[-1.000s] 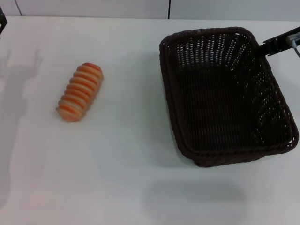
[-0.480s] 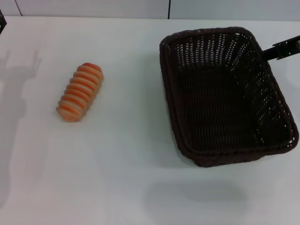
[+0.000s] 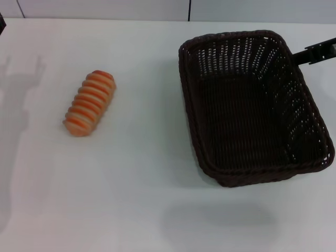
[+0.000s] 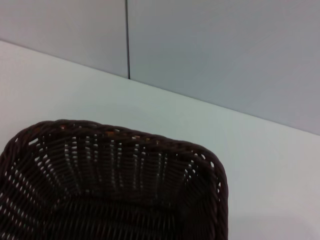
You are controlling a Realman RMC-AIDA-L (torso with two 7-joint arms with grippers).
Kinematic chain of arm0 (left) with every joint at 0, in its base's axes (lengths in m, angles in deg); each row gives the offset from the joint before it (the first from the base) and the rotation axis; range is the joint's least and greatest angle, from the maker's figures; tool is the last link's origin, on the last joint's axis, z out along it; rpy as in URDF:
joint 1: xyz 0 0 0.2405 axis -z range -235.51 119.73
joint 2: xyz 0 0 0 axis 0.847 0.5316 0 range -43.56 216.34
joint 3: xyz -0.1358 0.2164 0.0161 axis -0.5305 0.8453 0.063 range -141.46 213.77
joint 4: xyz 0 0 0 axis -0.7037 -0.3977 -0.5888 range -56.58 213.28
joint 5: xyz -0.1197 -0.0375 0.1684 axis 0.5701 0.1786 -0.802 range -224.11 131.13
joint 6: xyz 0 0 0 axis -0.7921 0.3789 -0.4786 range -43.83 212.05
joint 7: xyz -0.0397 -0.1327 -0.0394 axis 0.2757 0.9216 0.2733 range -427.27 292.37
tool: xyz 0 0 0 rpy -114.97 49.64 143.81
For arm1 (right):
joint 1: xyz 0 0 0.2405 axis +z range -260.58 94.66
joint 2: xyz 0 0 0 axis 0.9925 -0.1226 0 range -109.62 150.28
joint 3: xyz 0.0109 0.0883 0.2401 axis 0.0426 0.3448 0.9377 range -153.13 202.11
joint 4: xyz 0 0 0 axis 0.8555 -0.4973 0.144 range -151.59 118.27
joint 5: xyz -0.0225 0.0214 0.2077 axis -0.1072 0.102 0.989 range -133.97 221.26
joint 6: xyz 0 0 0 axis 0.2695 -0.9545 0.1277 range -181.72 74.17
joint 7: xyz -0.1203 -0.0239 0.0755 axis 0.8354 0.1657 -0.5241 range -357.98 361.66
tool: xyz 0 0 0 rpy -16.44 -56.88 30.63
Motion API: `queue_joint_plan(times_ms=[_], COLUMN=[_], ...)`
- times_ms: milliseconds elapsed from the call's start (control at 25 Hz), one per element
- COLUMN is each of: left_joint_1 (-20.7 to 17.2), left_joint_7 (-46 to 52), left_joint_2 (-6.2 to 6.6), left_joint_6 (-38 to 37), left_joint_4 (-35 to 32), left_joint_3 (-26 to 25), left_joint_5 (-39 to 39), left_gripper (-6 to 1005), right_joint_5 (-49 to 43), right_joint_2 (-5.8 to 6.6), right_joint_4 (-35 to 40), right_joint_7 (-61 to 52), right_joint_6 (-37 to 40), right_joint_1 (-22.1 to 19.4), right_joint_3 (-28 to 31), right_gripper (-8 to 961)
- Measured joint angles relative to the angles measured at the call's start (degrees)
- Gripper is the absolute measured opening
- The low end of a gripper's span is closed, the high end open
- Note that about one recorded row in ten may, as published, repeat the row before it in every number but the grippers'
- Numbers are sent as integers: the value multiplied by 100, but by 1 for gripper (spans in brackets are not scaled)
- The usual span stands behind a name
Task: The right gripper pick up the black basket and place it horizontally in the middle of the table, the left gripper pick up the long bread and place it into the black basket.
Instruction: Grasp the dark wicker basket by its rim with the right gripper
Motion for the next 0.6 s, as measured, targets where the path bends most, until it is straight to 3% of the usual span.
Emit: queue_joint_plan(times_ms=[600], left_joint_1=[63], left_joint_7=[-15], left_joint_2=[15], left_joint_6=[2], left_joint_4=[-63], left_joint_3=[-78], left_joint_5=[0], left_gripper=[785], right_joint_5=[330], right_joint_2=[-14], right_joint_4=[867], right_joint_7=[-124], right_joint_6=[966], right_joint_1=[-85], right_joint_3=[-417], right_gripper=[600])
